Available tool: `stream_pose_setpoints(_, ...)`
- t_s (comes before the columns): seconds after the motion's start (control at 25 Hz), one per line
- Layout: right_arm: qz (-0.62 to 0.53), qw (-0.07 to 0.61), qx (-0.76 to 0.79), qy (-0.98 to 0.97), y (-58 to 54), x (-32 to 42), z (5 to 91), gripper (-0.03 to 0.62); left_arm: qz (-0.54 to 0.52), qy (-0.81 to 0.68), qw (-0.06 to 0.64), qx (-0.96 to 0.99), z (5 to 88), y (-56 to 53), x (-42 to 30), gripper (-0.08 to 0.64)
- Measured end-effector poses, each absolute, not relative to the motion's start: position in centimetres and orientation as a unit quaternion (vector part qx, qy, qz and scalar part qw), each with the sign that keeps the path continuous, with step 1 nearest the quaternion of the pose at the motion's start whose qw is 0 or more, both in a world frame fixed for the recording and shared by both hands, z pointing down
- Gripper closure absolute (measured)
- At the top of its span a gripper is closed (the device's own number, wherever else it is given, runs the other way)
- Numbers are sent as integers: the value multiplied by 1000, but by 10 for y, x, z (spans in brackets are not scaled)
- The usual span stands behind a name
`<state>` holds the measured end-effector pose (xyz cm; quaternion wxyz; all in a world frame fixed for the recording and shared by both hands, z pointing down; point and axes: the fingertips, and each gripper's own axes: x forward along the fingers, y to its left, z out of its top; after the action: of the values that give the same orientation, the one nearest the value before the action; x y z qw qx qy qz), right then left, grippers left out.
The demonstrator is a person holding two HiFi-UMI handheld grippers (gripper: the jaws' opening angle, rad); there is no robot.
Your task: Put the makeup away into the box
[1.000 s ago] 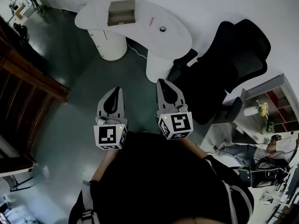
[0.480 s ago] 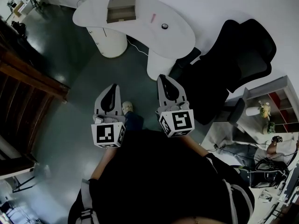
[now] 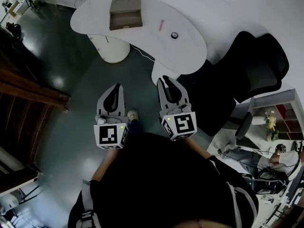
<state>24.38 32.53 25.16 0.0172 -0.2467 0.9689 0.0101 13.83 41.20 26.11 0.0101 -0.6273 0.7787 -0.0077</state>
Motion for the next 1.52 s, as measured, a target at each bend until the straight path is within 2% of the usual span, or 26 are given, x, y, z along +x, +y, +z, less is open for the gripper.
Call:
stream_pose_setpoints(0.08, 7, 9, -249, 968, 311, 225, 254, 483, -9, 773, 7, -634, 261, 395, 121, 554)
stream_pose_setpoints(0.68, -12, -19, -307, 952, 221, 123, 275, 466, -36, 730, -19, -683, 279, 295, 20, 554)
stream_pose_setpoints(1.52, 4, -37, -326, 945, 147, 78, 290, 457, -12, 716, -37, -697, 298, 222, -31, 554)
